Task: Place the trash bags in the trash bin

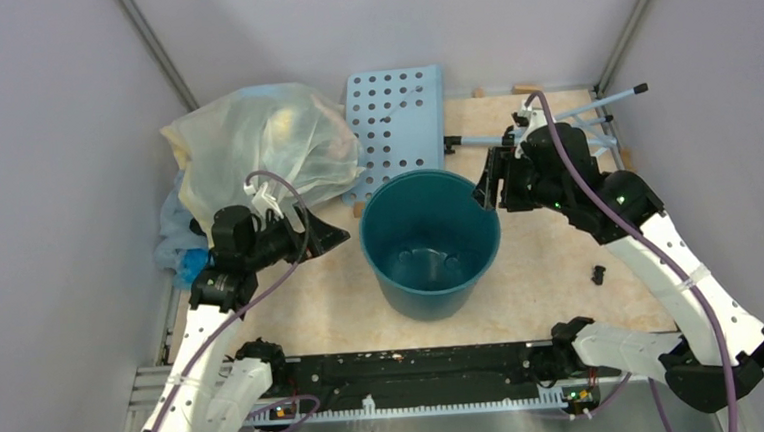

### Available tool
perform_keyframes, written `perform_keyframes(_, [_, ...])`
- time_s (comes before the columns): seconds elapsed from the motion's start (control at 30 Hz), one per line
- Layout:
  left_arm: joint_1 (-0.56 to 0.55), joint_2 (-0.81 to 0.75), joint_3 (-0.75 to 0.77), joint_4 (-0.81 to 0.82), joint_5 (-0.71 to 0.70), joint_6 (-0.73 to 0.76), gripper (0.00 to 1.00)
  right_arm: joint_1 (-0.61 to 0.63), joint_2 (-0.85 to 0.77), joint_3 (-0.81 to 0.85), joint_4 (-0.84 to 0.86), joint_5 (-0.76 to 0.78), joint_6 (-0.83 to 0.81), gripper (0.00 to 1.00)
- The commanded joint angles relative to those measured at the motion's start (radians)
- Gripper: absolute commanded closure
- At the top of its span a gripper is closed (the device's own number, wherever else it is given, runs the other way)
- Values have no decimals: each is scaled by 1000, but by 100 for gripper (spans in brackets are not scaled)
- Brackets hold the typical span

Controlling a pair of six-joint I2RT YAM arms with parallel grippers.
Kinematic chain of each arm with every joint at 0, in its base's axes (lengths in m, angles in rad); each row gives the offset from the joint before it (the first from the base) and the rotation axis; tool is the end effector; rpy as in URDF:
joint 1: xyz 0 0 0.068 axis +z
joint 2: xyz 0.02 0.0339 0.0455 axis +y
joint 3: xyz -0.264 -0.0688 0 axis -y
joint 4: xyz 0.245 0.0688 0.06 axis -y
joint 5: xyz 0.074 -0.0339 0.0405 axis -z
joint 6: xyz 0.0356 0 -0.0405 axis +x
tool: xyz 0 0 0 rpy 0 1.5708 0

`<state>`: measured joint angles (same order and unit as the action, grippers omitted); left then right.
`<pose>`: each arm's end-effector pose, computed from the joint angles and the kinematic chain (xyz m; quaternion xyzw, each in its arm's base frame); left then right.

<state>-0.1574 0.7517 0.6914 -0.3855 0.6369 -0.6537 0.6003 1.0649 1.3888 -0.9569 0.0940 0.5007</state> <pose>0.1625 -0.0472 0.2947 -0.0355 0.8198 -0.4432 0.3609 0.1615 0.1065 0.4145 -0.0232 0.8910 0.2004 0.4066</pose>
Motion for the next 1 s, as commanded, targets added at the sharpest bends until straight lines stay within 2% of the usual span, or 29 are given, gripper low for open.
perform_keyframes(0.0, [-3, -4, 9, -26, -6, 35, 1, 5, -21, 62, 4, 12, -12, 35])
perform_keyframes(0.13, [-4, -2, 4, -29, -2, 34, 1, 5, -57, 43, 39, -10, -28, 33])
perform_keyframes(0.23, [-4, -11, -2, -29, -3, 28, 1, 6, -55, 15, 18, -31, -43, 45])
perform_keyframes(0.5, [-4, -78, -51, -32, -20, -21, 1, 6, -25, -68, -28, -55, -66, 48])
perform_keyframes(0.63, [-4, -102, -67, -25, -28, -46, 1, 6, -1, -40, -52, -30, -90, 87])
perform_keyframes(0.67, [-4, -104, -68, -23, -29, -48, 1, 5, 5, -20, -62, -3, -95, 96])
perform_keyframes(0.7, [-4, -104, -67, -21, -32, -48, 1, 6, 12, 3, -72, 28, -98, 100])
perform_keyframes(0.8, [-4, -86, -56, -11, -36, -49, 1, 5, 32, 98, -112, 166, -98, 100])
perform_keyframes(0.97, [-4, -25, -15, 6, -44, -36, 1, -5, 86, 237, -235, 584, -66, 100])
